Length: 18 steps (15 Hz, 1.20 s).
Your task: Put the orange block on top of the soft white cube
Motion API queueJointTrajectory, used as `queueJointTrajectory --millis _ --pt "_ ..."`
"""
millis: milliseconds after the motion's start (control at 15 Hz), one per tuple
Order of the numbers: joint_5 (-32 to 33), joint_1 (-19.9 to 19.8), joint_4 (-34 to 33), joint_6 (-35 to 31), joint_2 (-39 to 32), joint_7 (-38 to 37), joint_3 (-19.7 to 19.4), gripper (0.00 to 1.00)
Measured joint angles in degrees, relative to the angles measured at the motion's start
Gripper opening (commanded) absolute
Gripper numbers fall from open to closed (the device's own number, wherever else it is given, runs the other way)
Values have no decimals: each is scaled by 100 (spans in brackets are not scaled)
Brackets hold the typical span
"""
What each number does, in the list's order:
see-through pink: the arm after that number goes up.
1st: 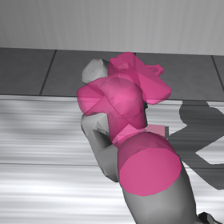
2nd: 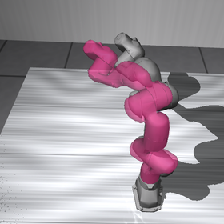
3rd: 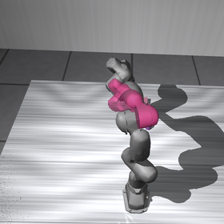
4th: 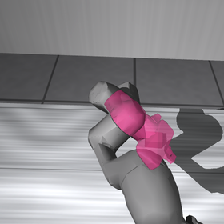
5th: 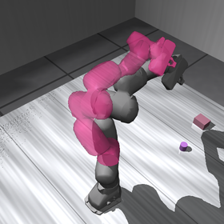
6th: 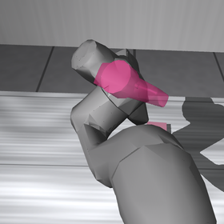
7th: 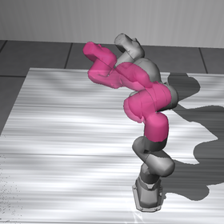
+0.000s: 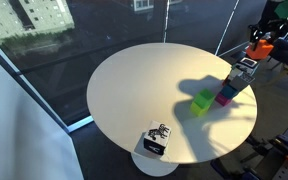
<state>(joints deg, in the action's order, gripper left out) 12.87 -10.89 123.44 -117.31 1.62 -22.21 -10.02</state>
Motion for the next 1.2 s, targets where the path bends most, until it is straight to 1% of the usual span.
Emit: queueJointTrajectory --millis 533,1200 --pt "0 -20 -223 -112 -427 -30 -171 28" --pt "0 -17 -330 -152 -708 -33 -226 28"
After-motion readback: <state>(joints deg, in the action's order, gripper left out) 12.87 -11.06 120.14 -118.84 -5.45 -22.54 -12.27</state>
